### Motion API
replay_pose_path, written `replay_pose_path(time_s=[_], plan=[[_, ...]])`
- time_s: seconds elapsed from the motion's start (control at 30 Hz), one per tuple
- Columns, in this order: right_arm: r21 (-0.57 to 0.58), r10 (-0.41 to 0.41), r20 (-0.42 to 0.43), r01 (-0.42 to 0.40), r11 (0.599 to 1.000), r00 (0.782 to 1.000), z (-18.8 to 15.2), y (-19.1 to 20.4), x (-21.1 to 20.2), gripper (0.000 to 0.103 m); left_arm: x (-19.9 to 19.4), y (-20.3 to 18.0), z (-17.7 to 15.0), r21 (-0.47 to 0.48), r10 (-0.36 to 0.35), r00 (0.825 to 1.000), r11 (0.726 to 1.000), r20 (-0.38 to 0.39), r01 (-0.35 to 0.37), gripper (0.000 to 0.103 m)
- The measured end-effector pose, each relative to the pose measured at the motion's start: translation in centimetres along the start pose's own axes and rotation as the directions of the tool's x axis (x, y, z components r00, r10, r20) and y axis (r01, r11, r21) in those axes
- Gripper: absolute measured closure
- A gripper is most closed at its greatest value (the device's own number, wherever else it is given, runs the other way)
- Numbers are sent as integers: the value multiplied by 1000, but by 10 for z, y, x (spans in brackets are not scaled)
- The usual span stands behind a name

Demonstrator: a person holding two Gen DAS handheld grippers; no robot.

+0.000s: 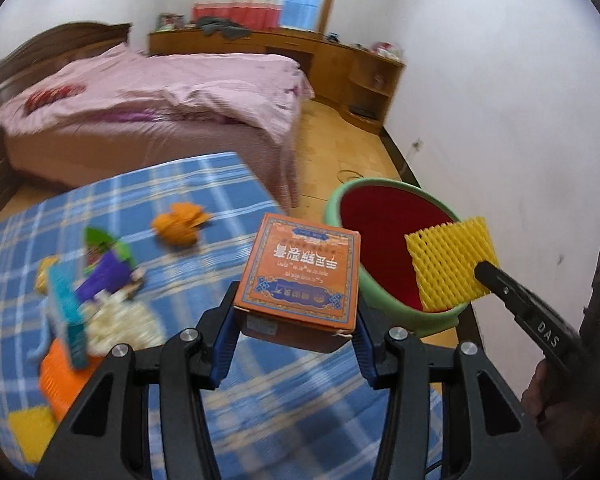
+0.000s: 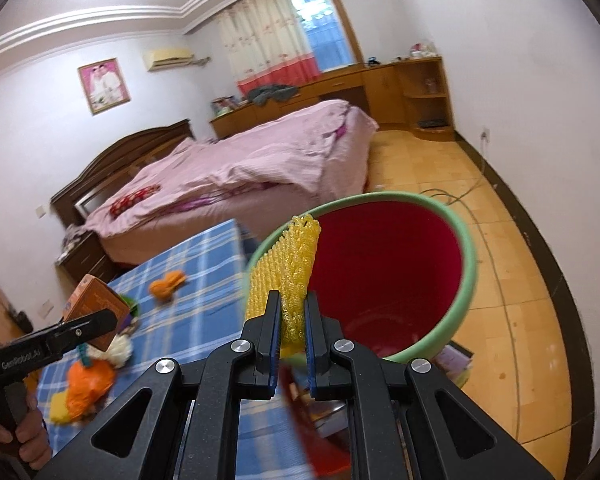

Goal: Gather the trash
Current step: 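Carry both items to the red bucket and open both tools to drop them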

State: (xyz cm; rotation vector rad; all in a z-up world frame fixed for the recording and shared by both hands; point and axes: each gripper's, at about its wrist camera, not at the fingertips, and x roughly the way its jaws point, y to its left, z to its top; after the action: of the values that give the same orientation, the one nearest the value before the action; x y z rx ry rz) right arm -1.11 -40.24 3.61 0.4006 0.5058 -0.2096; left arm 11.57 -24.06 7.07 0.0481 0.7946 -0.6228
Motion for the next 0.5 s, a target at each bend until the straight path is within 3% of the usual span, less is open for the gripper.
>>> replay_pose_path(time_s=[0.5], plan=[[84, -87, 0, 87, 993, 996, 6, -66, 29, 90, 89, -76, 24, 143, -64, 996, 987, -64, 73, 53]])
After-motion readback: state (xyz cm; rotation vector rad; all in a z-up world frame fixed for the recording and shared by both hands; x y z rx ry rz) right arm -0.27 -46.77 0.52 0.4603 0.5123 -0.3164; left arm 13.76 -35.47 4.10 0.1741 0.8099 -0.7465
